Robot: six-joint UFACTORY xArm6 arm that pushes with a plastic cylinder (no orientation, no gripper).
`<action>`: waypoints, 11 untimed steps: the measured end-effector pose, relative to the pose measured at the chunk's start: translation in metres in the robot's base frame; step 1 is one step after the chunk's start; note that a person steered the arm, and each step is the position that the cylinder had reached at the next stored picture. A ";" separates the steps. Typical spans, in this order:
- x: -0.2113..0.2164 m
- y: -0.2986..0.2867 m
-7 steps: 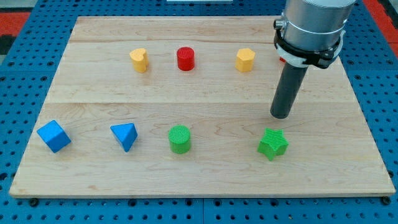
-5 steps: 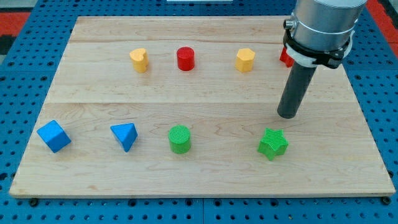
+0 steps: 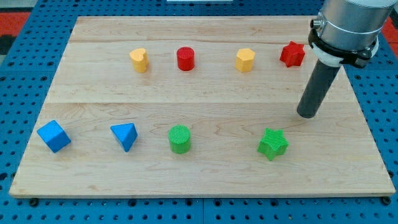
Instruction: Move the red star above the yellow hexagon
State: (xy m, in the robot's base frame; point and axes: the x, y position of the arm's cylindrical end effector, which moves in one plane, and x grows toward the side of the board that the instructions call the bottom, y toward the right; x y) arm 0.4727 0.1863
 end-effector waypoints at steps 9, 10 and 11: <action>-0.229 0.053; -0.181 0.052; -0.159 0.010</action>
